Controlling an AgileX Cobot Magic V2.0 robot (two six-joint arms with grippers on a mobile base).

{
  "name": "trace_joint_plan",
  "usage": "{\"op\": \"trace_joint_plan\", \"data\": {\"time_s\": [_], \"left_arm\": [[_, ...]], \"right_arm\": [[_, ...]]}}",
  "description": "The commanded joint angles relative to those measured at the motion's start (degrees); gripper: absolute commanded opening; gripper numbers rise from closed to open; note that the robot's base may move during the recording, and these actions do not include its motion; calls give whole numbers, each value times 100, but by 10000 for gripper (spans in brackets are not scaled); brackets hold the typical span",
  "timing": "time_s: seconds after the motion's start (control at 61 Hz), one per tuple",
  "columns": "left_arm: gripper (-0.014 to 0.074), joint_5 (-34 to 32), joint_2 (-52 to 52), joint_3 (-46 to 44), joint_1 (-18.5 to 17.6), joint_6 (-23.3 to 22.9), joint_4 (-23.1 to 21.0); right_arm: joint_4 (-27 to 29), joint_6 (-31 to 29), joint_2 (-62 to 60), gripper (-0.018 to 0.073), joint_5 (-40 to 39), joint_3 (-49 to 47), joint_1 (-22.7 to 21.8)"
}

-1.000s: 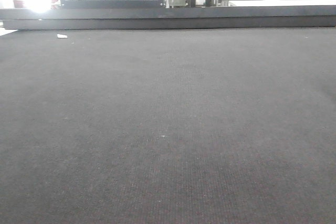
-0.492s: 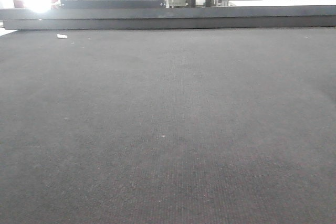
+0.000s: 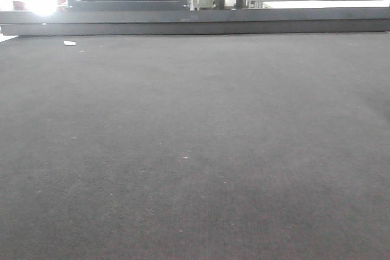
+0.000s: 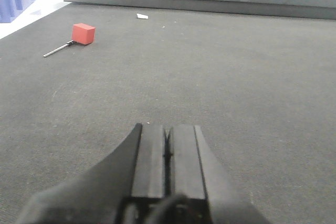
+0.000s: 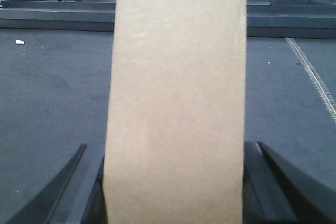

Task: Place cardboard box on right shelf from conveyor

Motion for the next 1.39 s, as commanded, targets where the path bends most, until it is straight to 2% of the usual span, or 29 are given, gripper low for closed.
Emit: {"op": "trace_joint_plan", "data": {"time_s": [0.0,1.377], "left_arm": [[-116,-499,-86,54,-25,2,-34],[-116,-499,-86,54,-25,2,-34]], "right_arm": [[-71,-59,96,235,-638,-144,-28],[-71,-59,96,235,-638,-144,-28]]}}
